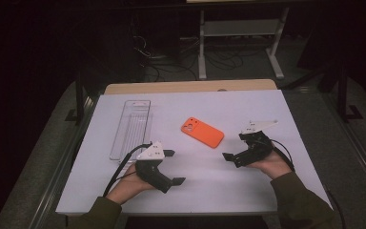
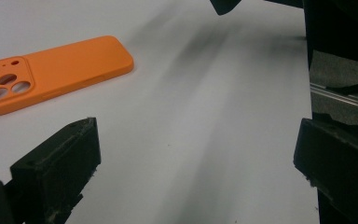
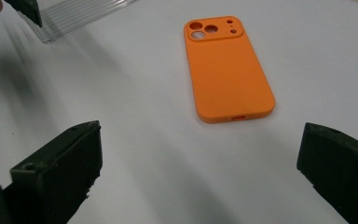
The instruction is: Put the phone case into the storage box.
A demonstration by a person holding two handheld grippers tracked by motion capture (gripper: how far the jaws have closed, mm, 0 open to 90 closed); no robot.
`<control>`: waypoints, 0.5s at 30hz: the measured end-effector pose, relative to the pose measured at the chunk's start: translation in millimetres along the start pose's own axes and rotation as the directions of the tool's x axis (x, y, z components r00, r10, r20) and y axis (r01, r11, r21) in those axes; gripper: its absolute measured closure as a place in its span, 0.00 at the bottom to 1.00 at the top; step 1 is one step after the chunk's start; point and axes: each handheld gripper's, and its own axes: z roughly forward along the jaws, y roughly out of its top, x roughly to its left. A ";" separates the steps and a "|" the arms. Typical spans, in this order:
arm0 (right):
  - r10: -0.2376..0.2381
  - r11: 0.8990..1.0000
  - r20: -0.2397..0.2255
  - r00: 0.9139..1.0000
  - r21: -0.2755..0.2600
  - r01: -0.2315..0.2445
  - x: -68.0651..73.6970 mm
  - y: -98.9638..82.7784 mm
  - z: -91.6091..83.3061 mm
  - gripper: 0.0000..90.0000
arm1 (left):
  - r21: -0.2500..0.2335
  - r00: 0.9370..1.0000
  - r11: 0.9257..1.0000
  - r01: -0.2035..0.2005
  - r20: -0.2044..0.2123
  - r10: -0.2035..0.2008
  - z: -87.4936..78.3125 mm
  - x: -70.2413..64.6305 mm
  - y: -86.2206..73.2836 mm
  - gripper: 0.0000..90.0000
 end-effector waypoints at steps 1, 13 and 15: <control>0.006 1.000 0.000 1.000 0.002 -0.006 -0.5 1.6 0.8 0.00 | 0.002 1.000 1.000 0.003 0.001 -0.003 0.0 0.0 -0.1 0.00; 0.003 1.000 0.000 1.000 0.020 -0.003 -6.3 15.1 9.2 0.00 | -0.006 1.000 1.000 0.025 0.001 -0.025 0.3 0.4 -0.4 0.00; 0.004 1.000 -0.002 1.000 0.017 -0.004 -8.0 17.4 10.7 0.00 | -0.005 1.000 1.000 0.026 0.002 -0.026 0.3 0.9 -0.4 0.00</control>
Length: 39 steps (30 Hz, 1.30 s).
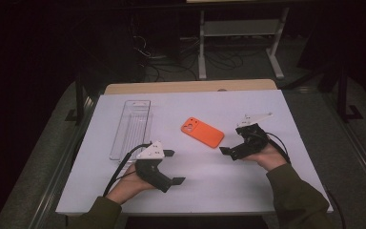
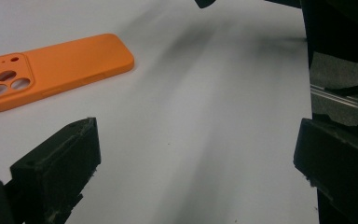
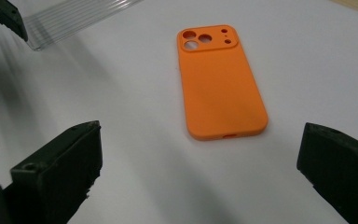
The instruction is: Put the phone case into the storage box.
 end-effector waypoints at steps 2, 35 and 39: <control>0.006 1.000 0.003 1.000 0.013 -0.006 -1.2 1.8 1.3 0.00 | -0.003 1.000 1.000 0.004 0.001 -0.004 0.2 0.0 -0.3 0.00; -0.003 0.999 -0.004 1.000 0.041 0.003 -14.3 34.2 22.7 0.00 | 0.013 1.000 1.000 -0.004 0.002 0.004 -1.9 -0.5 0.1 0.00; -0.003 0.999 -0.004 1.000 0.035 0.003 -17.4 39.4 25.2 0.00 | 0.011 1.000 1.000 -0.003 0.003 0.003 -1.6 -0.7 -0.1 0.00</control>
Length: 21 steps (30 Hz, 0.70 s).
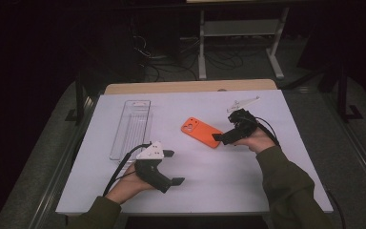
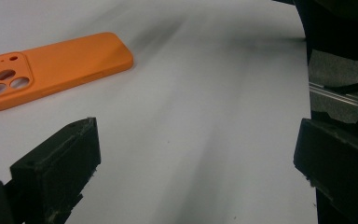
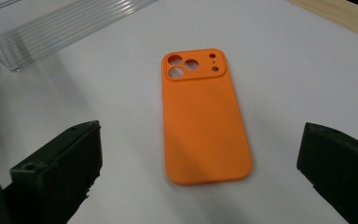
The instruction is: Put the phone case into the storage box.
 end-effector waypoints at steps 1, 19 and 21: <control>0.000 1.000 0.000 1.000 0.000 0.000 0.0 0.0 0.0 0.00 | 0.001 1.000 1.000 -0.001 0.000 0.001 0.0 0.0 0.0 0.00; -0.012 1.000 0.003 1.000 0.023 0.012 -5.8 20.2 14.3 0.00 | 0.010 1.000 1.000 -0.012 0.002 0.012 -1.4 2.3 0.0 0.00; -0.016 1.000 0.001 1.000 0.024 0.016 -6.5 22.4 16.1 0.00 | 0.016 1.000 1.000 -0.020 0.001 0.020 -1.7 2.8 0.1 0.00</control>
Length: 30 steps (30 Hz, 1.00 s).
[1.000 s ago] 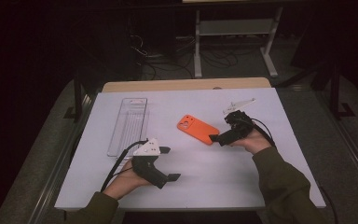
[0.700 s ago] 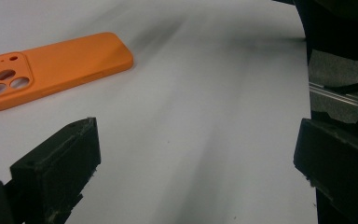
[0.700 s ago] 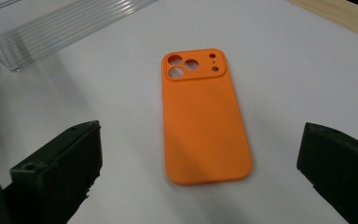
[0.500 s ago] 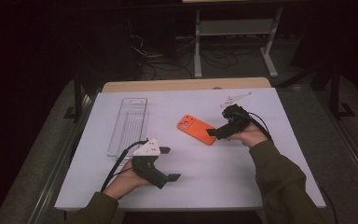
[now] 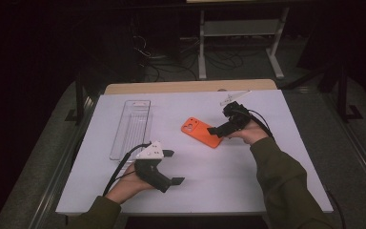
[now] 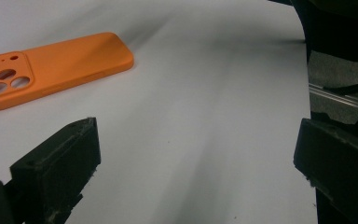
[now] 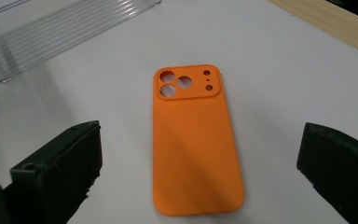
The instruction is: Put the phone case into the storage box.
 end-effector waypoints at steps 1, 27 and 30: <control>-0.003 1.000 -0.002 1.000 0.000 0.003 -0.3 1.2 1.0 0.00 | -0.003 1.000 1.000 0.003 0.000 -0.003 0.1 -0.3 0.0 0.00; -0.058 0.994 -0.020 0.998 0.094 0.060 -5.3 13.8 40.4 0.00 | -0.021 1.000 0.999 0.027 0.007 -0.027 0.8 -1.9 -0.4 0.00; -0.061 0.991 -0.018 0.998 0.116 0.063 -6.6 11.9 47.0 0.00 | -0.020 1.000 0.999 0.029 0.007 -0.029 0.8 -1.8 -0.6 0.00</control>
